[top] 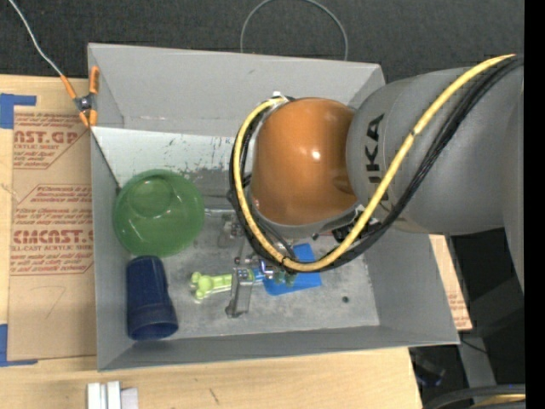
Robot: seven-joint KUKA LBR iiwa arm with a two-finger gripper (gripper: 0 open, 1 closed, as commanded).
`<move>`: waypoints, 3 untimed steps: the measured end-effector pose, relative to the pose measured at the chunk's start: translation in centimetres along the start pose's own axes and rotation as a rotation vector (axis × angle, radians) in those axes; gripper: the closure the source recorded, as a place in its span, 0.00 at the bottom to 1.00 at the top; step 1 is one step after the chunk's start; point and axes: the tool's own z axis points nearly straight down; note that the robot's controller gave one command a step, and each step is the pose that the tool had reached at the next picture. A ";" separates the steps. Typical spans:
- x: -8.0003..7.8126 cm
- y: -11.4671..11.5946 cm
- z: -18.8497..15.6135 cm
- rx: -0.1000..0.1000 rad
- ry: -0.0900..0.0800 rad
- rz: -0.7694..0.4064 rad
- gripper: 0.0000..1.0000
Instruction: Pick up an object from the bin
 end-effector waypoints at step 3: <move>-4.6 -2.0 4.8 -0.003 -0.004 -0.020 0.00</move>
Offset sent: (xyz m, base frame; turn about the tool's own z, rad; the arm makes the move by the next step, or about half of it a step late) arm 0.0000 0.0000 0.0000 0.0000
